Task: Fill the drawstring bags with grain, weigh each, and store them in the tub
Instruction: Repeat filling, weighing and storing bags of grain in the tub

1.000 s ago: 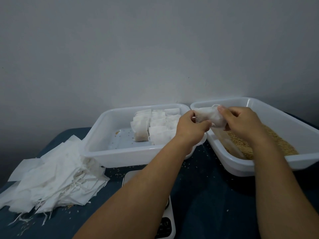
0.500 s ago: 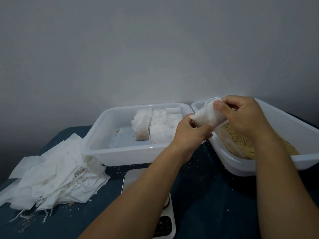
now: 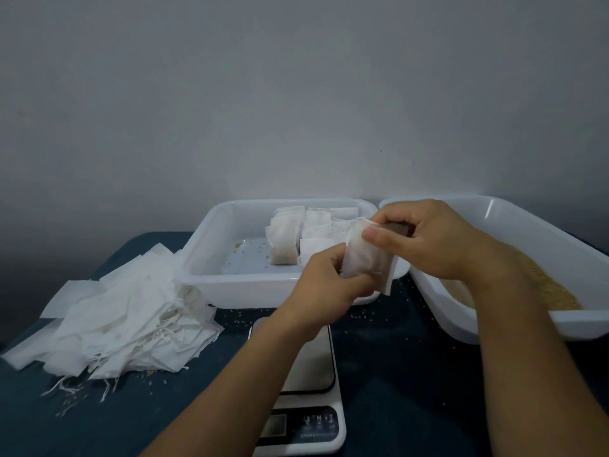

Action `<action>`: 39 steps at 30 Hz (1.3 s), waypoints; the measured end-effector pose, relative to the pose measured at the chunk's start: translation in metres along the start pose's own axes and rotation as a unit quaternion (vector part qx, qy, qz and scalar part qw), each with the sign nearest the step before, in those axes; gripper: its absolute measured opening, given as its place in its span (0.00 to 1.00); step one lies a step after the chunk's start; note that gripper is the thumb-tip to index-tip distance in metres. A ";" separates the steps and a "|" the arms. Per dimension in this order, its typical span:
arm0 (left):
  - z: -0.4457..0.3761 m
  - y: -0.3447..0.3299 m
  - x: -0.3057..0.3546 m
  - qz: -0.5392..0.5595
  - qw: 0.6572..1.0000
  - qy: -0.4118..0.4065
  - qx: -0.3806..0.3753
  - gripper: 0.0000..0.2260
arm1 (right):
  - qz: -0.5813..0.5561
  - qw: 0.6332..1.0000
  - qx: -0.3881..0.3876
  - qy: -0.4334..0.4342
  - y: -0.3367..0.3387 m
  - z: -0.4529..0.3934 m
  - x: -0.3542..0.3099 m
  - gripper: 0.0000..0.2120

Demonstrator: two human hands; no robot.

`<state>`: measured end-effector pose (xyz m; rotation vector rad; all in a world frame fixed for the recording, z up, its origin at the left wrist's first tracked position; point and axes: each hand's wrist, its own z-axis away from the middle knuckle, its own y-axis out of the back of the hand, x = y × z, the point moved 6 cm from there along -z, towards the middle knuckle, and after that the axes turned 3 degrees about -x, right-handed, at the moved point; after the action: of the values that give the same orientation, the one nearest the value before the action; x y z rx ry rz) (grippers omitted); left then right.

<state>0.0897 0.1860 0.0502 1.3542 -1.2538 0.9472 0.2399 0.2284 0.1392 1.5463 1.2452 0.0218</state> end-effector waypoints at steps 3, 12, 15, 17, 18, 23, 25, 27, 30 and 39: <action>0.001 0.004 -0.002 0.035 0.999 -0.001 0.002 0.12 | 0.024 0.999 -0.028 -0.018 -0.004 0.000 0.010 0.12; -0.030 -0.026 -0.003 0.272 0.955 0.113 -0.028 0.13 | -0.115 0.985 0.109 -0.064 0.014 0.005 0.048 0.07; -0.048 -0.042 0.004 0.279 0.954 0.108 -0.028 0.16 | -0.130 0.980 0.129 -0.076 0.024 0.010 0.062 0.08; -0.062 -0.049 0.013 0.253 0.964 0.085 -0.022 0.15 | -0.149 0.974 0.145 -0.088 0.031 0.016 0.072 0.08; -0.069 -0.052 0.017 0.223 0.972 0.072 -0.019 0.13 | -0.163 0.970 0.154 -0.095 0.034 0.020 0.078 0.08; -0.093 -0.061 0.028 0.073 0.997 0.029 0.011 0.12 | -0.191 0.958 0.169 -0.130 0.039 0.029 0.093 0.10; -0.097 -0.064 0.026 0.061 0.997 0.031 0.019 0.13 | -0.162 0.960 0.184 -0.139 0.042 0.030 0.098 0.11; -0.099 -0.067 0.023 0.060 0.997 0.040 0.024 0.15 | -0.113 0.962 0.199 -0.147 0.046 0.031 0.101 0.12; -0.099 -0.068 0.018 0.050 0.997 0.043 0.032 0.14 | -0.045 0.962 0.214 -0.162 0.050 0.034 0.104 0.16; -0.095 -0.070 0.012 0.064 0.996 0.048 0.049 0.13 | 0.056 0.955 0.230 -0.179 0.057 0.037 0.109 0.18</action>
<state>0.1688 0.2724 0.0671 1.2998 -1.2472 1.1630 0.3490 0.2867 0.1042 1.9141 0.9075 -0.4857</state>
